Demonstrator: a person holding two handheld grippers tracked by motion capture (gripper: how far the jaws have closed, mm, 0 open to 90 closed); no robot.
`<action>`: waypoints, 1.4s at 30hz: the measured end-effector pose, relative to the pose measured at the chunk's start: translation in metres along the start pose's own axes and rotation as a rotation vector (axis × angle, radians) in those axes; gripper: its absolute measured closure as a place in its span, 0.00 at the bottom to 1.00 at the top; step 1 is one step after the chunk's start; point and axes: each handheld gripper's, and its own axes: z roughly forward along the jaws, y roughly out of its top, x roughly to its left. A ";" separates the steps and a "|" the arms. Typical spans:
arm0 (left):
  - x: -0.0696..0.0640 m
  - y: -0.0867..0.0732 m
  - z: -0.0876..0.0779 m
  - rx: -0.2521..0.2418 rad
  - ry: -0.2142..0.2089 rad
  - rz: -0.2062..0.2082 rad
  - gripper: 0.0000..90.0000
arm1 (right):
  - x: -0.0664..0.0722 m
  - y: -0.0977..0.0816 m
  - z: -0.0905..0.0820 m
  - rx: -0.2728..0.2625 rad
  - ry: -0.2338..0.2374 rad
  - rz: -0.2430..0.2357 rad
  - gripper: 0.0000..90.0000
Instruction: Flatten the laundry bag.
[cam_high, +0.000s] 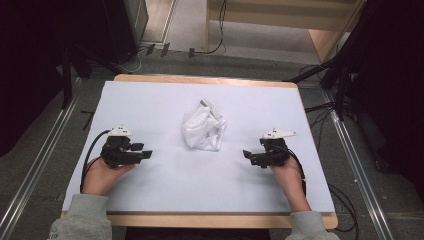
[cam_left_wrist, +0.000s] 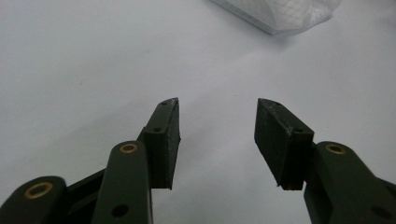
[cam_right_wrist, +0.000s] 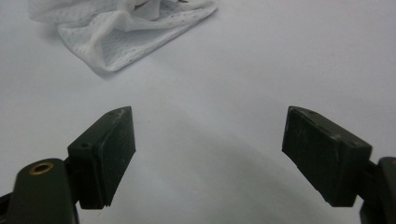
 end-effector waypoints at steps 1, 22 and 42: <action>0.000 0.000 -0.001 0.001 -0.006 -0.004 0.59 | 0.000 0.000 0.000 -0.003 0.000 -0.006 0.20; 0.002 0.013 0.016 0.018 -0.052 0.012 0.52 | 0.009 -0.001 0.008 0.005 -0.038 0.083 0.15; 0.007 0.017 0.022 0.024 -0.078 -0.019 0.47 | 0.024 0.014 0.011 -0.009 0.027 0.062 0.39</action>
